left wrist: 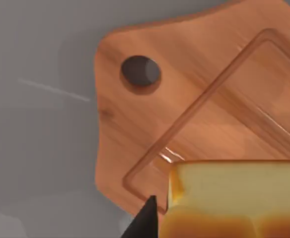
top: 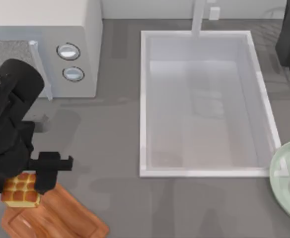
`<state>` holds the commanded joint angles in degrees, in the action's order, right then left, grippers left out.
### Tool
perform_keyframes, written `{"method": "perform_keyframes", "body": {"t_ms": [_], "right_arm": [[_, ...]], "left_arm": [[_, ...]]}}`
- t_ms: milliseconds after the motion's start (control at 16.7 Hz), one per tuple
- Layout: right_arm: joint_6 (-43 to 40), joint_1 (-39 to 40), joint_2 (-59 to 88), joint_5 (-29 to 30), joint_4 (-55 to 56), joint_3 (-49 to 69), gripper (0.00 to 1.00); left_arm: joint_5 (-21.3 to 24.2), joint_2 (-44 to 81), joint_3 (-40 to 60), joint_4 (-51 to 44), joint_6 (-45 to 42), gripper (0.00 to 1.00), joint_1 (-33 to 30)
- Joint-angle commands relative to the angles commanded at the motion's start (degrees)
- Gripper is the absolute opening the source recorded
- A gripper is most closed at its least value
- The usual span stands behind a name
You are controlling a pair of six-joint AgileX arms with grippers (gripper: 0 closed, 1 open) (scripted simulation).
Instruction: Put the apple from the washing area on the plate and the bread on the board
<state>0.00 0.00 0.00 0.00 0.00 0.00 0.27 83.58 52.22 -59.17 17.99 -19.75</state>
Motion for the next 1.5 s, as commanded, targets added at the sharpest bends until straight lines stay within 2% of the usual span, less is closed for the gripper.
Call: {"method": "perform_keyframes", "body": {"t_ms": [180, 300, 780, 1500], "right_arm": [[0.0, 0.0, 0.0, 0.0, 0.0, 0.0, 1.00], [0.0, 0.0, 0.0, 0.0, 0.0, 0.0, 1.00], [0.0, 0.0, 0.0, 0.0, 0.0, 0.0, 1.00], [0.0, 0.0, 0.0, 0.0, 0.0, 0.0, 1.00]], "left_arm": [[-0.3, -2.4, -2.6, 1.3, 6.9, 0.00, -5.8], [-0.4, -3.1, -3.3, 1.8, 8.5, 0.00, -7.2], [-0.3, -2.7, -3.6, 2.8, 8.3, 0.00, -7.0], [-0.3, 0.0, -9.2, 12.6, 8.4, 0.00, -7.2]]}}
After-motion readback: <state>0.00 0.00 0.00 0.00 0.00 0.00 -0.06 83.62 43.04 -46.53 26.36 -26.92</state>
